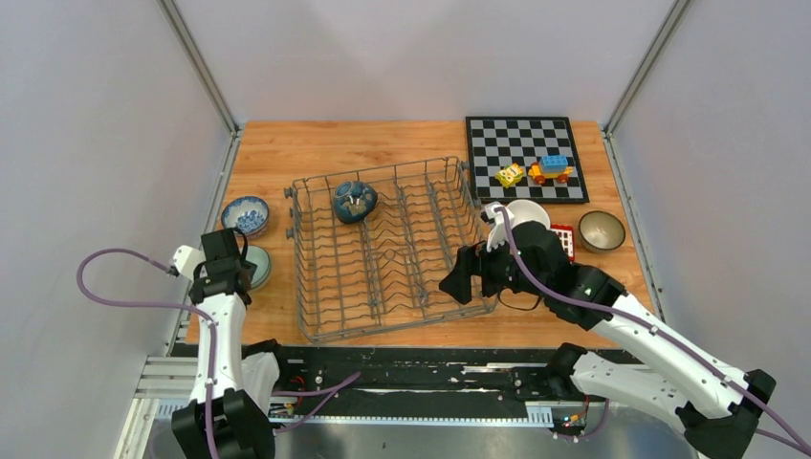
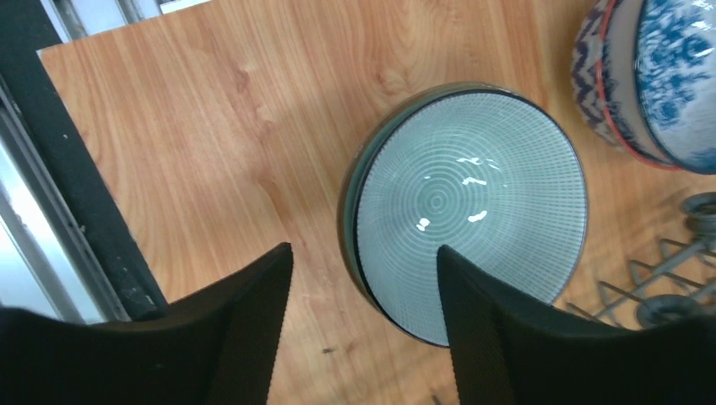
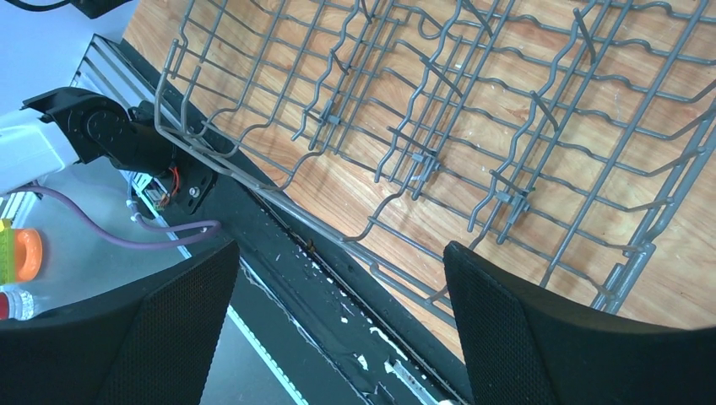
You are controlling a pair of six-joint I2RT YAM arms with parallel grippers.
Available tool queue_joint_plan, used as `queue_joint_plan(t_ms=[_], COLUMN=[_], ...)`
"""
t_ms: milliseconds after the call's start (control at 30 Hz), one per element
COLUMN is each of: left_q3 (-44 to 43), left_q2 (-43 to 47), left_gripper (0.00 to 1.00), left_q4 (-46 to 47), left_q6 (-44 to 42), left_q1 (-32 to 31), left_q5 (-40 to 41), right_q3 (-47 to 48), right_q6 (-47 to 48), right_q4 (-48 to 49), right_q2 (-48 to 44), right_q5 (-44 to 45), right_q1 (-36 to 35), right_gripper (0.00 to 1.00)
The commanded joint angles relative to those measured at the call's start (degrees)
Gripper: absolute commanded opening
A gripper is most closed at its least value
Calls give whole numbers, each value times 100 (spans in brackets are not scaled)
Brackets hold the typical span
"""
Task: Unload the bowls from the dish rack
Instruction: Place the bowl with the bowl, then pick up the bowl from the dish rack.
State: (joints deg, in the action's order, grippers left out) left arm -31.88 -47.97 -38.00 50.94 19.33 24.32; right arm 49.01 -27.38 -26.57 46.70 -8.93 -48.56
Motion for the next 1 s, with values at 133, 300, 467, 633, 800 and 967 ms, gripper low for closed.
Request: queue_joint_plan(t_ms=[133, 300, 467, 633, 800, 967], left_q3=[-1185, -1748, -2056, -2594, -2681, -2728], left_q2=[581, 627, 641, -263, -958, -1662], left_gripper=[97, 100, 100, 100, 95, 90], left_q4=[-551, -274, 760, 1367, 1873, 1944], left_q6=[-1059, -1583, -1603, -1900, -2198, -2484], left_q1=[27, -273, -1429, -2794, -2918, -2918], left_q5=[-327, -1961, -2663, -2762, -2883, -2545], right_q3=[428, 690, 1072, 1827, 1712, 1600], right_q6=[167, 819, 966, 399, -748, -2225], right_q4=[-199, 97, 551, 673, 2146, 4003], right_q2=[-273, -469, 108, 1572, 2713, 3986], right_q5=[507, 1409, 1519, 757, -35, -936], right_q1=[-57, -53, -13, 157, 652, 970], right_gripper=[95, 91, 95, 99, 97, 86])
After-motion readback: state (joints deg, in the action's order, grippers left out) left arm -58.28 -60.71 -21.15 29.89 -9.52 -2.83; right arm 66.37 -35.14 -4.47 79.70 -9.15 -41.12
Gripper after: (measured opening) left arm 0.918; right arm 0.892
